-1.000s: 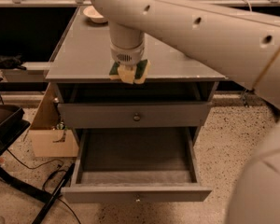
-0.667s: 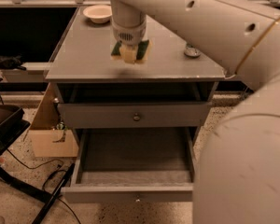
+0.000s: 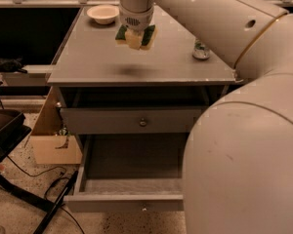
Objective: Pick sponge from middle drawer and place on counter
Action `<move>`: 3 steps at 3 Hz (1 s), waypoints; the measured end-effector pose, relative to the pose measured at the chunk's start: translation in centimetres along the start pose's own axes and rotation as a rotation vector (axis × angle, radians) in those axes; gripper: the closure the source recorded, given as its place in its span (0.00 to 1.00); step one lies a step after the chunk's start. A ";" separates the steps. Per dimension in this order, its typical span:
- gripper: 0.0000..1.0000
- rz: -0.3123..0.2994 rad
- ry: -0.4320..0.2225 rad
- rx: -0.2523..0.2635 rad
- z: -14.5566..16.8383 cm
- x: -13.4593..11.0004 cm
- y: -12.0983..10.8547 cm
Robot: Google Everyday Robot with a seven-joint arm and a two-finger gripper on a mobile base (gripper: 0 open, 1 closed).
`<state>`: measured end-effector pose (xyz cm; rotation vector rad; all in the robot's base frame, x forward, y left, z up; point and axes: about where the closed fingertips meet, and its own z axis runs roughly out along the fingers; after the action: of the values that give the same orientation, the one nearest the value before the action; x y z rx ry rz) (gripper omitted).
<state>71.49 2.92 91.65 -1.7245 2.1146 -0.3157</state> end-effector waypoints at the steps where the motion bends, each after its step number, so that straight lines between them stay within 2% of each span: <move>1: 1.00 0.035 -0.017 0.033 0.8 0.2 -1.3; 2: 1.00 0.072 -0.055 0.090 2.4 1.1 -4.6; 3: 1.00 0.122 -0.152 0.129 5.0 1.7 -8.2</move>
Offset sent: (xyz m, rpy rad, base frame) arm 0.1045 -0.0396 0.0021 0.1362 -0.2014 -0.0863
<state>80.66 -0.18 90.26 -1.4916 2.0327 -0.2709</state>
